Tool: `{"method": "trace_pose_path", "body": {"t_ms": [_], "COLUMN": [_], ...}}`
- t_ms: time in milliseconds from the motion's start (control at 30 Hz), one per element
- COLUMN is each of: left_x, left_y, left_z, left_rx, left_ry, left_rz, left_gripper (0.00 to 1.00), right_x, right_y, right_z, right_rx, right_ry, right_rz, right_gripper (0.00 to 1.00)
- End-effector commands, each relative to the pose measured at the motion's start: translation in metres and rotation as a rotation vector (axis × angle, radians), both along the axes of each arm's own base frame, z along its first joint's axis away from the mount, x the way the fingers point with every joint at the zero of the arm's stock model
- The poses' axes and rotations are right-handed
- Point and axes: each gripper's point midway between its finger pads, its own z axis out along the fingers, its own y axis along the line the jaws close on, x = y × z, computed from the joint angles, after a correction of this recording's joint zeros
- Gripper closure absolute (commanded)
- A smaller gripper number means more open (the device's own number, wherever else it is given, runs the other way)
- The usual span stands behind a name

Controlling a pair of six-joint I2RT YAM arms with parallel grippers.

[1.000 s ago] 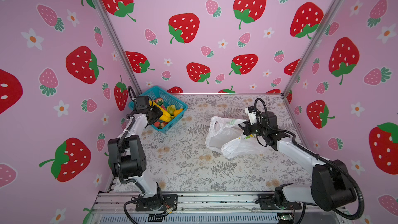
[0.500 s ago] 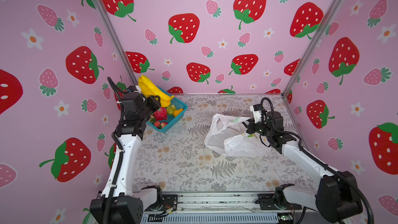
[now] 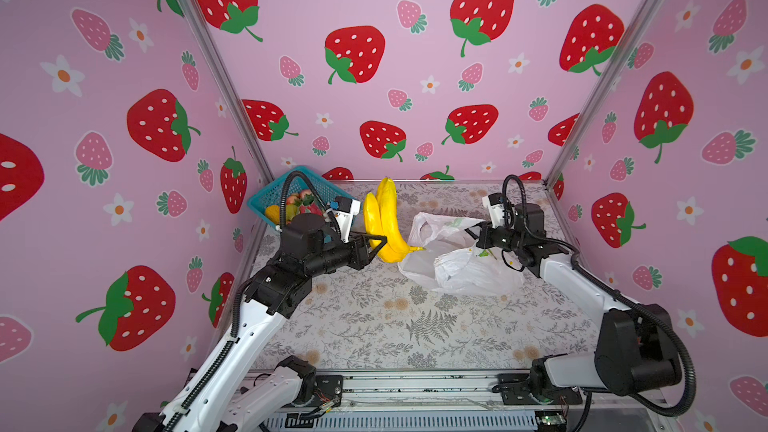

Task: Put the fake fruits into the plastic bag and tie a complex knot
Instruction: 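Lift the yellow bananas with the left gripper and carry them to the bag mouth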

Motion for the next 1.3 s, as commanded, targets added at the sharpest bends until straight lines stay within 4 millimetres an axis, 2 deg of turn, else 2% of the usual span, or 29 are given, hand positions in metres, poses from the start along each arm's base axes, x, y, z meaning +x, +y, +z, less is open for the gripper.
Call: {"method": "trace_pose_path", "body": {"t_ms": [0, 233, 367, 567, 800, 933, 1067, 1267], "left_x": [0.006, 0.019, 0.023, 0.025, 0.035, 0.035, 0.030, 0.018], "left_y": [-0.014, -0.064, -0.089, -0.114, -0.122, -0.120, -0.117, -0.112], "left_z": [-0.019, -0.045, -0.072, -0.101, -0.131, -0.142, -0.143, -0.136], "left_rx": [0.083, 0.145, 0.326, 0.517, 0.617, 0.677, 0.666, 0.613], "left_ry": [-0.023, -0.055, -0.163, -0.328, -0.368, -0.392, -0.413, -0.459], "left_rz": [-0.018, -0.101, -0.135, -0.193, -0.235, -0.269, -0.279, -0.291], "left_gripper": [0.92, 0.92, 0.91, 0.89, 0.88, 0.88, 0.88, 0.88], "right_x": [-0.004, -0.015, -0.022, -0.024, -0.027, -0.024, -0.014, -0.007], "right_y": [0.006, 0.016, 0.024, 0.026, 0.030, 0.025, 0.015, 0.014], "right_z": [0.010, 0.015, 0.015, 0.010, 0.008, 0.002, -0.003, -0.002], "right_rx": [0.021, 0.132, 0.195, 0.216, 0.245, 0.163, 0.079, 0.067], "right_ry": [-0.007, 0.031, 0.069, 0.108, 0.130, 0.123, 0.123, 0.130], "right_rz": [0.057, 0.099, 0.132, 0.128, 0.144, 0.133, 0.081, 0.072], "right_gripper": [0.98, 0.98, 0.98, 0.98, 0.98, 0.98, 0.98, 0.98]}}
